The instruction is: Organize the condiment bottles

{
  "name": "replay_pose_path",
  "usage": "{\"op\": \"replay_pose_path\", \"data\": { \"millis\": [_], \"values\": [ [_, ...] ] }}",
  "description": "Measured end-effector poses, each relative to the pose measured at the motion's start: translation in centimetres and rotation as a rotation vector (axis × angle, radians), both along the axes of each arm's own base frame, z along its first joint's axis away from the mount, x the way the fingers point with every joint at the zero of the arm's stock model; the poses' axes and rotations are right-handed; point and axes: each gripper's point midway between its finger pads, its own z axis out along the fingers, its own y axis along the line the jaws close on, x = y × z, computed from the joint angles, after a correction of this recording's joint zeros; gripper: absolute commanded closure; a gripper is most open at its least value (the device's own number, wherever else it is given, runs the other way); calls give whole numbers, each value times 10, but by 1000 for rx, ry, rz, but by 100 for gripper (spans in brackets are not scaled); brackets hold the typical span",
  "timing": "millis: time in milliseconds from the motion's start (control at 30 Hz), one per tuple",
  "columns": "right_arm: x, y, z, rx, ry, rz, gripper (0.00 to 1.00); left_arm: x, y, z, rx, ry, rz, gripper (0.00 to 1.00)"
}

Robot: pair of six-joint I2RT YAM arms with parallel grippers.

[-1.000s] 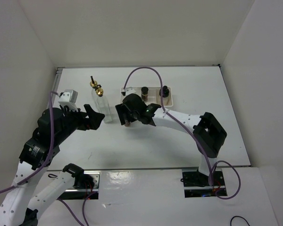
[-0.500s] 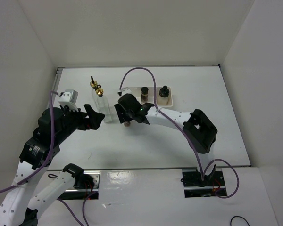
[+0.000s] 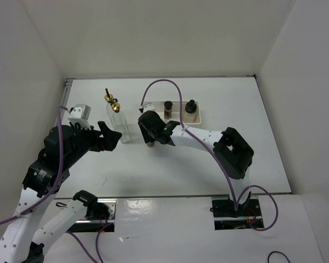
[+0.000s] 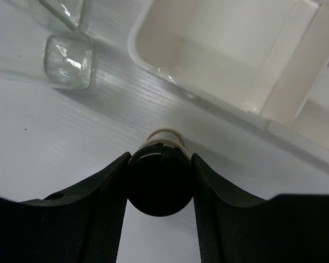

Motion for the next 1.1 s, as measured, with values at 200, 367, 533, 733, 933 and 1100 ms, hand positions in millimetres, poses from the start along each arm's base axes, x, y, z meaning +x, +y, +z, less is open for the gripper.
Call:
{"op": "replay_pose_path", "data": {
  "millis": [200, 367, 533, 733, 933, 1100],
  "values": [
    [-18, -27, 26, 12, -6, -28, 93, 0, 0, 0, -1, -2, 0, 0],
    [-17, -45, 103, 139, -105, -61, 93, 0, 0, 1, -3, -5, -1, 0],
    [16, -75, 146, 178, -198, -155, 93, -1, 0, 3, -7, -13, 0, 0],
    [61, -104, 144, 114, -233, -264, 93, -1, 0, 3, -7, -14, 0, 0],
    [83, -118, 121, 52, -212, -318, 93, -1, 0, 3, -7, -14, 0, 0],
    [86, -115, 105, 24, -189, -311, 93, -1, 0, 3, -7, -13, 0, 0]
  ]
}}
